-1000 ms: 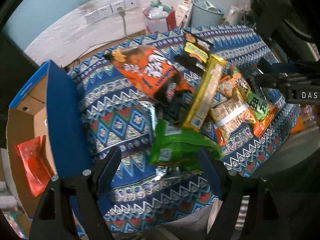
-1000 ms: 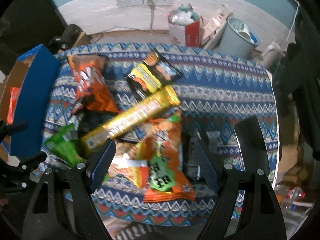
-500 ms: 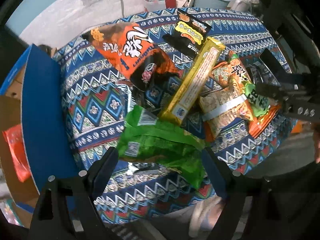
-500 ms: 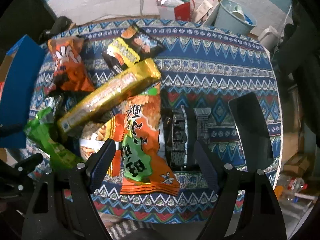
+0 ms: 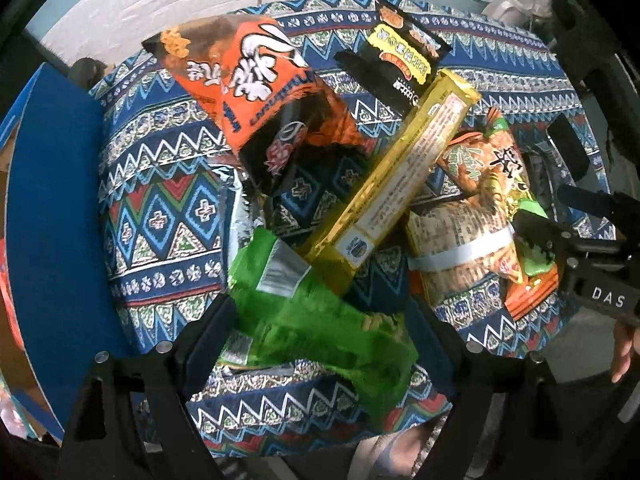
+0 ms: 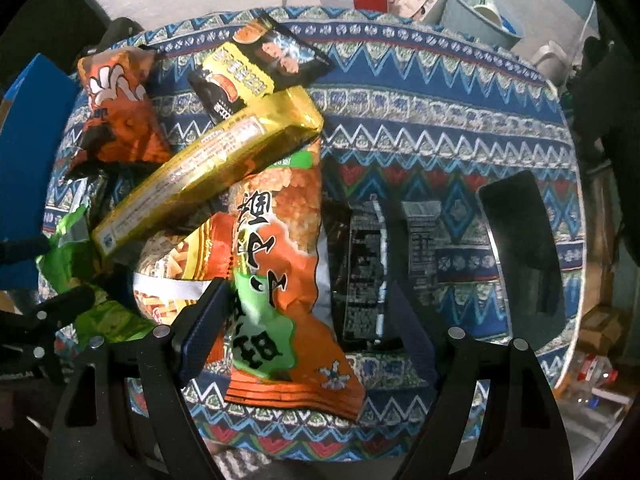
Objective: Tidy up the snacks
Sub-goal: 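Grasp the orange chip bag with the left tool while the right tool grasps the green-orange bag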
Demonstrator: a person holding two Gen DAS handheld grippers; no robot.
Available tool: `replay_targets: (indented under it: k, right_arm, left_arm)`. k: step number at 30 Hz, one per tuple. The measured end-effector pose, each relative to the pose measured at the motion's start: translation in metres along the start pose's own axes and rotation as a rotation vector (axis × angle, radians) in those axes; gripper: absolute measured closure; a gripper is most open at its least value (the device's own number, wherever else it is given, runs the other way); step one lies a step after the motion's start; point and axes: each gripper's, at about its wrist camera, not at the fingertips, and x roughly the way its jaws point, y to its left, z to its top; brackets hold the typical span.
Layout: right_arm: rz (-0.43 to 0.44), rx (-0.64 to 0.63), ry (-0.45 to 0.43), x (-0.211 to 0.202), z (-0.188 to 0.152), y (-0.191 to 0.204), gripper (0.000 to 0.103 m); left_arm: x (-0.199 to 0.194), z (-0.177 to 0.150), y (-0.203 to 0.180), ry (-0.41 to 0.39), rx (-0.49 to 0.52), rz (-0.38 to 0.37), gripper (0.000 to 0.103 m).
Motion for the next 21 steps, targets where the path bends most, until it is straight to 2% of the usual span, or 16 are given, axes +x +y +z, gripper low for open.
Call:
replay_targets:
  k: [10, 11, 12, 13, 17, 21]
  right_arm:
    - [-0.063, -0.088, -0.007, 0.024, 0.001, 0.009, 0.025]
    - [-0.067, -0.095, -0.005, 0.026, 0.001, 0.012, 0.031]
    - [-0.068, -0.104, -0.004, 0.026, 0.001, 0.013, 0.046]
    - [-0.064, -0.104, 0.003, 0.026, 0.000, 0.014, 0.056]
    - [-0.065, -0.090, -0.006, 0.016, 0.000, 0.007, 0.069]
    - [-0.053, -0.053, -0.048, -0.002, 0.006, -0.005, 0.070]
  left_arm:
    - [0.016, -0.003, -0.021, 0.017, 0.078, 0.029, 0.016]
    - [0.017, -0.003, -0.020, 0.019, 0.075, 0.021, 0.016]
    - [0.016, -0.003, -0.019, 0.020, 0.070, 0.014, 0.016]
    - [0.015, -0.003, -0.018, 0.021, 0.064, 0.011, 0.016]
    - [0.008, -0.002, 0.005, 0.014, 0.006, -0.007, 0.016]
    - [0.004, -0.001, 0.023, 0.016, -0.059, -0.038, 0.016]
